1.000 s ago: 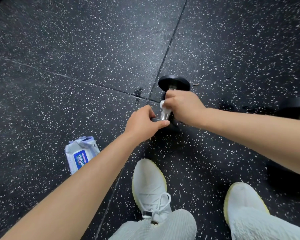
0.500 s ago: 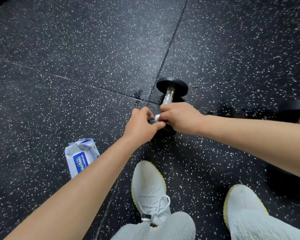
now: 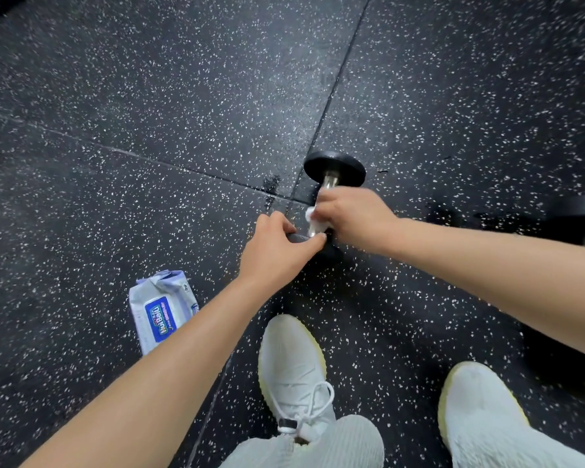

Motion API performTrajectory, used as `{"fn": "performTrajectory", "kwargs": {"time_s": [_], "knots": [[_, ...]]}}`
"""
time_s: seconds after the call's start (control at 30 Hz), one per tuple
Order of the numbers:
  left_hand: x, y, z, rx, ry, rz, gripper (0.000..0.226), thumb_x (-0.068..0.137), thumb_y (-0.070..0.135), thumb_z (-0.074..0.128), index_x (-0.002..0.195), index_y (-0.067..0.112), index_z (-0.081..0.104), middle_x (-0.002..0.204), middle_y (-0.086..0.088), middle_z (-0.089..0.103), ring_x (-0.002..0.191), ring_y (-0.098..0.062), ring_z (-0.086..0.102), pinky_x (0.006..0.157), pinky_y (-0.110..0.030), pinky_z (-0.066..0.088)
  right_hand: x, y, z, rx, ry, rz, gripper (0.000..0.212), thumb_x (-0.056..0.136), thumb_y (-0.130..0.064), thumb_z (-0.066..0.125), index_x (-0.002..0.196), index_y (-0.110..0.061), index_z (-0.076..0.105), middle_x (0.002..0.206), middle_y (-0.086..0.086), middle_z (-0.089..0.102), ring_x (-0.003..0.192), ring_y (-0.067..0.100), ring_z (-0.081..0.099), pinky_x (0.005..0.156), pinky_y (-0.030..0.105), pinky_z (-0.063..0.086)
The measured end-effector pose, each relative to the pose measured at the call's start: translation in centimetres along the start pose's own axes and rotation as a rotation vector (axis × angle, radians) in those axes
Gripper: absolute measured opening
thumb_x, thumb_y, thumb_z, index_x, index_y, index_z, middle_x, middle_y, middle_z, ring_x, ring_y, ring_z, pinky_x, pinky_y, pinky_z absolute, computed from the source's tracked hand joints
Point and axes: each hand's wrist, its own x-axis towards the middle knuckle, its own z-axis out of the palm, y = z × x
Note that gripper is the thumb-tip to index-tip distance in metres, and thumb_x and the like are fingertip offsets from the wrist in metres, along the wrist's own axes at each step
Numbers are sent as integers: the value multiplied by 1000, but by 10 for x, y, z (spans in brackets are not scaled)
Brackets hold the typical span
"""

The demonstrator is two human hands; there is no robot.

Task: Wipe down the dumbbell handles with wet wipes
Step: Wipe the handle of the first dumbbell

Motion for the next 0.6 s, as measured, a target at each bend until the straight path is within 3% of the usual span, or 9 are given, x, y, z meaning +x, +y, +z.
{"fn": "performTrajectory", "kwargs": {"time_s": [0.13, 0.37, 0.5, 0.6], "knots": [[-2, 1, 2, 62, 30, -1, 76, 62, 85, 74, 105, 28, 49, 109, 11, 48, 88, -14, 58, 71, -37, 46, 21, 16, -8, 30, 135, 221, 23, 86, -14, 68, 98, -30, 78, 97, -7, 64, 85, 26, 65, 60, 35, 51], [5, -2, 1, 73, 18, 24, 75, 64, 79, 79, 106, 24, 50, 106, 10, 52, 91, -14, 58, 72, -38, 50, -3, 5, -5, 22, -52, -173, 16, 85, -17, 71, 98, -23, 75, 93, -6, 62, 81, 19, 62, 55, 31, 46], [7, -4, 1, 73, 30, 54, 63, 71, 72, 79, 101, 22, 57, 101, 8, 57, 109, -18, 46, 84, -40, 49, 24, 17, -11, -61, 37, 82, 27, 81, -6, 68, 99, -24, 75, 94, -5, 60, 87, 24, 63, 57, 34, 50], [9, -4, 2, 39, -12, 83, 47, 81, 63, 77, 108, 26, 69, 101, 6, 64, 119, -22, 39, 88, -36, 44, 25, 6, -12, -87, 45, 153, 26, 82, -7, 64, 101, -21, 74, 97, 0, 59, 89, 27, 60, 56, 33, 41]]}}
